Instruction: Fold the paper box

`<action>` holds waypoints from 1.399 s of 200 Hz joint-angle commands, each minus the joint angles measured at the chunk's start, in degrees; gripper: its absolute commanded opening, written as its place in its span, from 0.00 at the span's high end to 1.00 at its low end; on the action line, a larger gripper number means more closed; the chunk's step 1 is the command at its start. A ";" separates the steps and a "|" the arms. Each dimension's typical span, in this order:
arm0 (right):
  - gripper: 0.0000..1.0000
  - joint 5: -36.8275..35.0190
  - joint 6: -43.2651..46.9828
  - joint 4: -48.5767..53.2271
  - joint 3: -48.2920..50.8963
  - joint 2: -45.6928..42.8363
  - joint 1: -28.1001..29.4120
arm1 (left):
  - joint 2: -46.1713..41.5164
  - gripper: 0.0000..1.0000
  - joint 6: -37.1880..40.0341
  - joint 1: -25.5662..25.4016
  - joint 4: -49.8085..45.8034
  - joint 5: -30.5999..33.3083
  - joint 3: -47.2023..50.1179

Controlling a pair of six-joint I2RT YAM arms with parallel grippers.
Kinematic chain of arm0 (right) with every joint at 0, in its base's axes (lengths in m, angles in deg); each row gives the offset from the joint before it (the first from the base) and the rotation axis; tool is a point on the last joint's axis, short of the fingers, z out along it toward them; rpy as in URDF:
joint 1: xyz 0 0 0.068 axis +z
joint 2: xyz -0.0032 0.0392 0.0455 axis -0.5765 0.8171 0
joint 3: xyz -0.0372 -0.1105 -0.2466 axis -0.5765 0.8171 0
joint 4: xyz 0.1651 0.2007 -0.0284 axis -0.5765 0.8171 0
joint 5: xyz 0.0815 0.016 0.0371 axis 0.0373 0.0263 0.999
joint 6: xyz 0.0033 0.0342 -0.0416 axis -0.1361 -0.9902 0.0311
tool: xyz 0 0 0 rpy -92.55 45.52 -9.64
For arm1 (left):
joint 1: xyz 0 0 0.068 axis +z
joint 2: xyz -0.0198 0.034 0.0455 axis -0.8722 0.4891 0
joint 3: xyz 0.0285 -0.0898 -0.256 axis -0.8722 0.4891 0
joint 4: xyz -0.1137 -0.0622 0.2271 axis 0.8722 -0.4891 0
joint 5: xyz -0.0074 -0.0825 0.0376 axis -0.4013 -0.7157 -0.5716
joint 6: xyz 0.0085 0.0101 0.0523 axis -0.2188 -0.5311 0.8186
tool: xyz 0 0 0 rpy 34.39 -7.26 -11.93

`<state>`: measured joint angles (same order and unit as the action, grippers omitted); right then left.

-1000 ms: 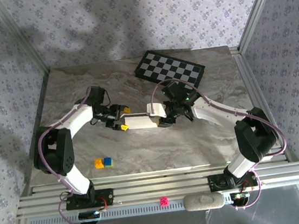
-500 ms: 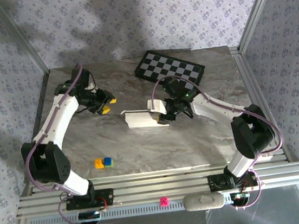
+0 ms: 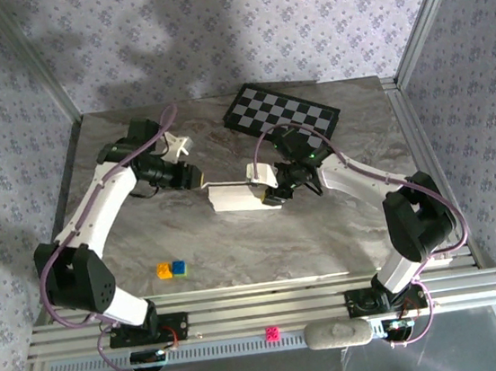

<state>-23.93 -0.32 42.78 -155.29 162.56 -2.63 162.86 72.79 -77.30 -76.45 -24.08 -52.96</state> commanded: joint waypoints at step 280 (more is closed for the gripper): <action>0.59 0.89 -1.56 2.03 -1.90 1.73 -0.76 | 10.62 0.85 8.23 -4.87 -3.40 4.57 -9.75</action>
<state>-23.56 -0.93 42.91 -155.92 163.78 -3.11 172.63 82.36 -81.84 -77.22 -17.68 -59.84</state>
